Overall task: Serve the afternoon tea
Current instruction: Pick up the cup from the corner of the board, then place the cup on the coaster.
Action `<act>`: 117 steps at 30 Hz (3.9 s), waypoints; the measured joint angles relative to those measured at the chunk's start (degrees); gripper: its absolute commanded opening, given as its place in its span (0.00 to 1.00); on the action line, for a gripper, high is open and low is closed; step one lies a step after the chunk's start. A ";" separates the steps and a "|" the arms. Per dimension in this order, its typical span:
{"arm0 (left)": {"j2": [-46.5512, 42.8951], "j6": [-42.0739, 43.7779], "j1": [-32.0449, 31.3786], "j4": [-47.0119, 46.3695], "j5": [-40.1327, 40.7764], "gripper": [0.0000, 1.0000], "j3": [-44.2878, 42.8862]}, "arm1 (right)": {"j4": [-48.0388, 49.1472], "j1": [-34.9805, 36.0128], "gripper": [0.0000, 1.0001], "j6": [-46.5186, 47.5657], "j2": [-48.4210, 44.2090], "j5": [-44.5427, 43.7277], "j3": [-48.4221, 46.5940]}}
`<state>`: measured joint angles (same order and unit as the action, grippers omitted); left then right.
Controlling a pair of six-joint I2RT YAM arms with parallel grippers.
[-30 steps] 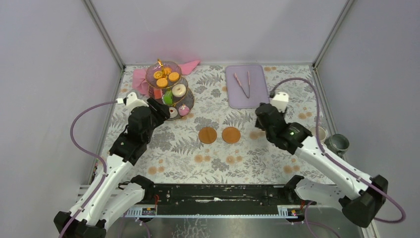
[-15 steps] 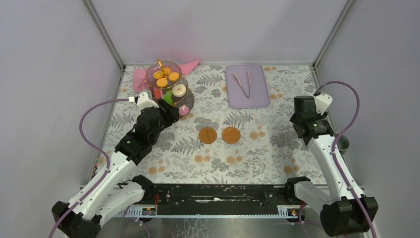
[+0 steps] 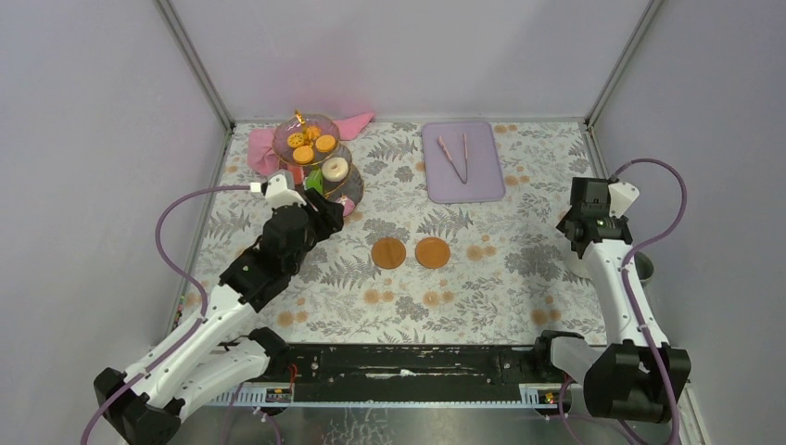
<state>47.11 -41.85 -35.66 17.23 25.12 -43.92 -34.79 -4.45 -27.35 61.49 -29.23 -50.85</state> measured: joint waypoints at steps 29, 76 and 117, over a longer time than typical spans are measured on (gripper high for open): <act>1.46 -1.11 -2.21 -4.00 0.85 0.62 3.02 | 5.35 -7.93 0.47 -3.48 19.04 7.76 -0.09; -0.92 -0.79 -2.21 -3.13 3.48 0.61 4.04 | -1.92 25.46 0.00 2.19 17.84 9.27 -14.27; -2.21 0.02 -2.99 2.58 7.34 0.61 1.64 | -1.31 55.08 0.00 -0.13 55.36 19.04 -50.10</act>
<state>44.91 -41.82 -38.65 19.81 32.47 -42.28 -36.10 50.63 -27.49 116.86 -10.20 -100.95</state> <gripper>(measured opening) 0.611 0.174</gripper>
